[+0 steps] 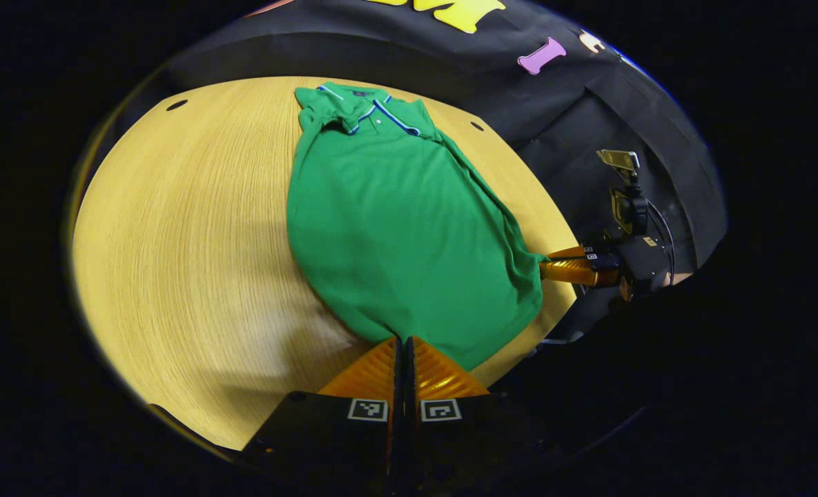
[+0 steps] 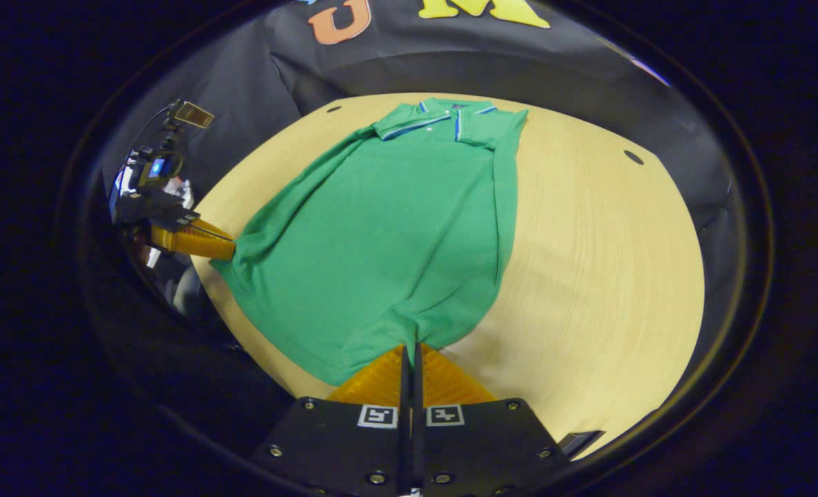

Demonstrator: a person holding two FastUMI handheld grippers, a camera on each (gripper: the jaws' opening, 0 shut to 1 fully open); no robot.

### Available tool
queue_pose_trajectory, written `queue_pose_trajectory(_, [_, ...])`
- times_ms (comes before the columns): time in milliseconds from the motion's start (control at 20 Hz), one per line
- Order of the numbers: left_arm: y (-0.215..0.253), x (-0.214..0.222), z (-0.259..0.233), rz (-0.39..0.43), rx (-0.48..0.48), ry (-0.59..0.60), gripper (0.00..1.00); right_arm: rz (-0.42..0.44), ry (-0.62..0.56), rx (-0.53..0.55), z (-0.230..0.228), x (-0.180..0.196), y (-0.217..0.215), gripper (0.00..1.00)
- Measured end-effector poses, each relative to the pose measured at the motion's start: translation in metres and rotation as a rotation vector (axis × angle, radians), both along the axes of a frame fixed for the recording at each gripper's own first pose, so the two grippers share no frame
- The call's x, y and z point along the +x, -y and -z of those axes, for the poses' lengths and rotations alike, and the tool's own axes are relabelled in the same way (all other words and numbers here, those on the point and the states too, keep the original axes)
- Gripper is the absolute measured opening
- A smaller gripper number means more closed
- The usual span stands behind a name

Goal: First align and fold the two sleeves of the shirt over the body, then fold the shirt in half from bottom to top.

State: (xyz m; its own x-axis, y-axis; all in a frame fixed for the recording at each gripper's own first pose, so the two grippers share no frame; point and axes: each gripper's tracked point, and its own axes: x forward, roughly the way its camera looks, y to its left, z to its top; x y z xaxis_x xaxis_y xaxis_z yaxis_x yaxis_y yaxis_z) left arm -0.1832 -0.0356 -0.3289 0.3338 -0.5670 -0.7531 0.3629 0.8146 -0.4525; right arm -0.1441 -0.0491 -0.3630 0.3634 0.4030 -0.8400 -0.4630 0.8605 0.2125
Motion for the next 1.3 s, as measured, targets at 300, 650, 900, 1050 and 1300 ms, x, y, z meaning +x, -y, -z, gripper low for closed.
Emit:
queue_pose_trajectory(300, [-0.003,0.032,-0.042,-0.026,-0.047,0.082,0.03,0.033,0.064,0.095,-0.045,0.034,-0.008,0.01])
queue_pose_trajectory(650, [-0.011,0.082,-0.085,-0.069,-0.06,0.189,0.03,0.06,0.156,0.131,-0.086,0.08,-0.007,0.01])
queue_pose_trajectory(900, [-0.009,0.121,-0.115,-0.085,-0.075,0.267,0.03,0.074,0.234,0.143,-0.118,0.124,-0.005,0.01])
queue_pose_trajectory(1050, [-0.01,0.153,-0.137,-0.102,-0.084,0.327,0.03,0.084,0.268,0.15,-0.134,0.145,-0.005,0.01])
queue_pose_trajectory(1300, [-0.005,0.21,-0.165,-0.129,-0.088,0.438,0.03,0.118,0.296,0.16,-0.156,0.179,-0.004,0.01])
